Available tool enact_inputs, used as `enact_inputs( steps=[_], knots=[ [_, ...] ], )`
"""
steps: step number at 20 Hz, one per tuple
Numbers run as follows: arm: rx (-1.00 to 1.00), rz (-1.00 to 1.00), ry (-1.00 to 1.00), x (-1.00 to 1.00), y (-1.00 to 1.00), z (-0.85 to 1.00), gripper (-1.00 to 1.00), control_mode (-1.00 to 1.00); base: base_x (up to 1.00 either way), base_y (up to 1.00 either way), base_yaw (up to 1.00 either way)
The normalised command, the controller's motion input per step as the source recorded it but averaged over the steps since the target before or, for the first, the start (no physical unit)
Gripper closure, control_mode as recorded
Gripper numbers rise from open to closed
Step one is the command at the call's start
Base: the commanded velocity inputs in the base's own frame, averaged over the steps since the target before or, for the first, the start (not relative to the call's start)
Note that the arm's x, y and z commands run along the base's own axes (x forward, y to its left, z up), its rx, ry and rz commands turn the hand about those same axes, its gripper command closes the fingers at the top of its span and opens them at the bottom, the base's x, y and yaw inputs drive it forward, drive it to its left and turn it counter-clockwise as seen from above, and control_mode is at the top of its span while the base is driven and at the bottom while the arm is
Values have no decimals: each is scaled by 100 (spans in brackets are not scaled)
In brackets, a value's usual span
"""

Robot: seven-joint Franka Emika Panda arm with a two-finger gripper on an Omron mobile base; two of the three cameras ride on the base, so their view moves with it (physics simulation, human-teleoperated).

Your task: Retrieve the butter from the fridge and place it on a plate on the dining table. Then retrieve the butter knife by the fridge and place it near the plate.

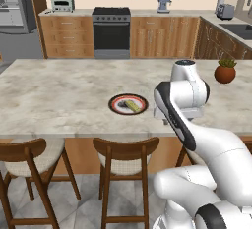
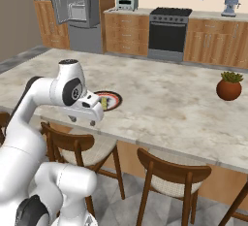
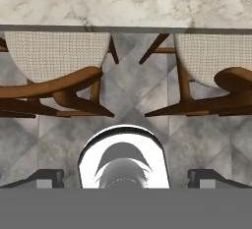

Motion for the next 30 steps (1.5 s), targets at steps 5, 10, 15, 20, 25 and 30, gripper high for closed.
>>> enact_inputs(
  steps=[5,10,15,20,25,30],
  knots=[
    [0,0,0,-3,2,-1,-100,-100,0,0,0],
    [0,0,0,-4,3,-2,-100,100,-35,44,0],
    [0,0,0,0,0,0,-100,100,-10,100,-10],
    [0,0,0,0,0,0,-100,100,-8,100,-6],
    [0,0,0,0,0,0,-100,100,-25,100,-1],
    [0,0,0,0,0,0,-100,100,-5,100,0]
  ],
)
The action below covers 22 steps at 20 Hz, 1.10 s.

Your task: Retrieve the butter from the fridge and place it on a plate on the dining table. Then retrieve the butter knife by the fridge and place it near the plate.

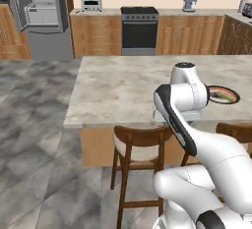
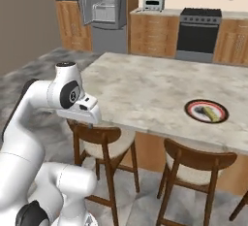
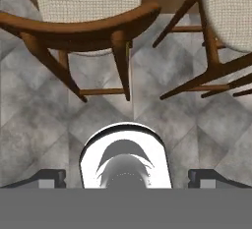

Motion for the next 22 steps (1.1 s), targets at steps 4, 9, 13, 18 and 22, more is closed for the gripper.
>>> enact_inputs(
  steps=[4,9,13,18,22],
  knots=[
    [0,0,0,0,0,0,-100,100,0,100,0],
    [0,0,0,0,0,0,-100,100,0,100,0],
    [0,0,0,0,0,0,-100,100,0,100,0],
    [0,0,0,0,0,0,-100,100,9,100,0],
    [0,0,0,0,0,0,-100,100,57,100,-1]
  ],
)
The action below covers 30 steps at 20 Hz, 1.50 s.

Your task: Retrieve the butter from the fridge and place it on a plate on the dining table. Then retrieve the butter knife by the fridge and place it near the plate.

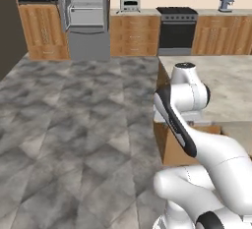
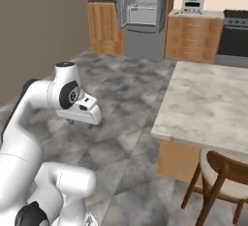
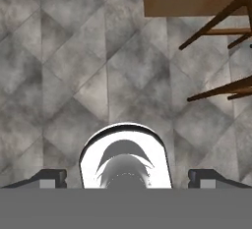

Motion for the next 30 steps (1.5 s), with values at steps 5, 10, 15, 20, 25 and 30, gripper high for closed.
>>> enact_inputs(
  steps=[5,10,15,20,25,30],
  knots=[
    [0,0,0,0,0,0,-100,100,100,100,-19],
    [0,0,0,0,0,0,-100,100,100,100,-26],
    [0,0,0,0,0,0,-100,100,100,100,-28],
    [0,0,0,0,0,0,-100,100,100,57,-34],
    [0,0,0,0,0,0,-100,100,100,13,-39],
    [0,0,0,0,0,0,-100,100,100,44,-39]
  ],
)
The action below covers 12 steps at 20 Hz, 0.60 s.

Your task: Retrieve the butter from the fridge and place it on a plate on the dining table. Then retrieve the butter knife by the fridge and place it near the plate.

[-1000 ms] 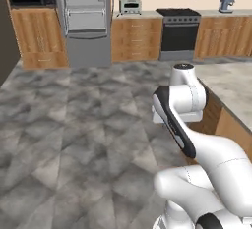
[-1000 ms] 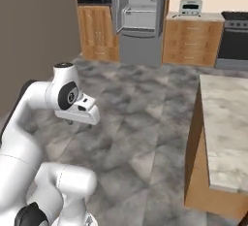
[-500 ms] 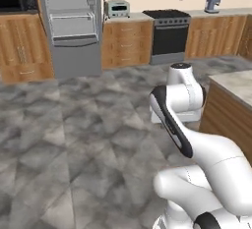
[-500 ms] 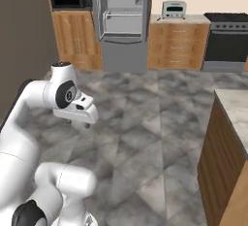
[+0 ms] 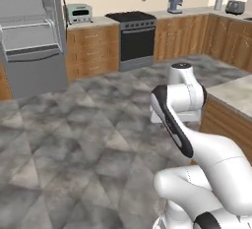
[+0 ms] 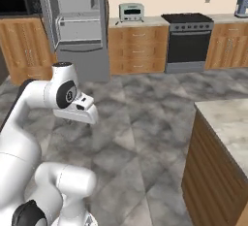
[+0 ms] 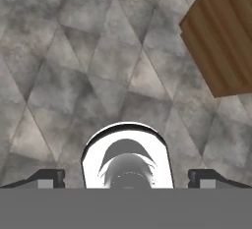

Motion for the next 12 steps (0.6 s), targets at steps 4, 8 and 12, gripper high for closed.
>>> enact_inputs(
  steps=[4,8,12],
  knots=[
    [0,0,0,0,0,0,-100,100,97,82,-17],
    [0,0,0,0,0,0,-100,100,100,74,-15],
    [0,0,0,0,0,0,-100,100,100,73,-16]
  ],
)
